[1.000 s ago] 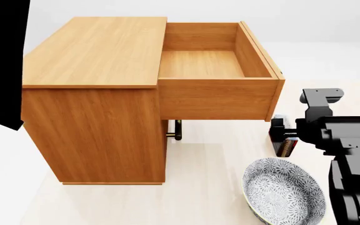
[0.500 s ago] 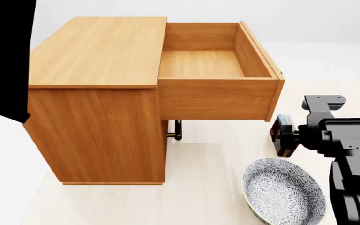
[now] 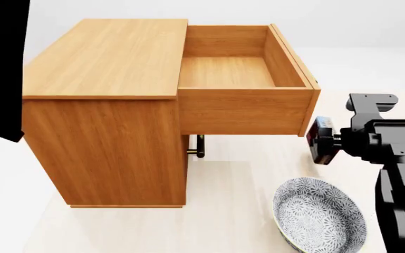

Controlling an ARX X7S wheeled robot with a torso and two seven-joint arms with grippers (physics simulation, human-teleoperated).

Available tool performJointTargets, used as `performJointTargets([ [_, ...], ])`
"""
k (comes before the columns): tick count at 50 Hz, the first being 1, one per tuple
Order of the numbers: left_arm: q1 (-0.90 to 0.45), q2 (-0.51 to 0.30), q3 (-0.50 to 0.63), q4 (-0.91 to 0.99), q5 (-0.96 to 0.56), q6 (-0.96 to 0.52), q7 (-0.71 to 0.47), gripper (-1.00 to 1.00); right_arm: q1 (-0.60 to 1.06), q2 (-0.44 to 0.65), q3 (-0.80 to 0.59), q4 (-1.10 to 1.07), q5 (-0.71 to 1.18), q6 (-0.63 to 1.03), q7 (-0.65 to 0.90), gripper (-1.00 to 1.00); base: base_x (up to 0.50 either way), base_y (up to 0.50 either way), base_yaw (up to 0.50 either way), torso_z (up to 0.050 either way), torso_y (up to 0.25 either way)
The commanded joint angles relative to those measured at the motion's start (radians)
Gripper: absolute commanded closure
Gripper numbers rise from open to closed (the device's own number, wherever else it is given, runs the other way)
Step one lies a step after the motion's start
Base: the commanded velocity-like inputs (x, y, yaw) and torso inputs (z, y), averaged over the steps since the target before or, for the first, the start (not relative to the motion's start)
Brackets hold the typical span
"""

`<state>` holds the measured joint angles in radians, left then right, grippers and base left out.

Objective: Put the chocolate pudding in the top drawer of the cabinet and close it.

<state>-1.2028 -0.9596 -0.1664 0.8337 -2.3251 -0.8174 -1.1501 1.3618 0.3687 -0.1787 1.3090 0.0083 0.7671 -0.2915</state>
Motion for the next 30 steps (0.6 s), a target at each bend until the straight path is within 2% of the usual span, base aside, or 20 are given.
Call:
performJointTargets([
  [1, 0.043, -0.004, -0.049, 0.017, -0.004, 0.007, 0.006, -1.00, 0.057, 0.005, 0.003, -0.002, -0.004, -0.003, 0.001, 1.00, 0.00, 0.00, 0.00, 0.000, 0.000],
  [13, 0.076, -0.037, -0.119, 0.058, -0.060, 0.050, -0.031, -1.00, 0.104, 0.030, 0.018, -0.035, 0.004, 0.015, 0.021, 1.00, 0.00, 0.00, 0.00, 0.000, 0.000],
  [30, 0.070, -0.066, -0.151, 0.076, -0.100, 0.078, -0.046, -1.00, 0.067, 0.113, 0.019, -0.443, 0.010, 0.286, 0.010, 1.00, 0.00, 0.00, 0.00, 0.000, 0.001],
])
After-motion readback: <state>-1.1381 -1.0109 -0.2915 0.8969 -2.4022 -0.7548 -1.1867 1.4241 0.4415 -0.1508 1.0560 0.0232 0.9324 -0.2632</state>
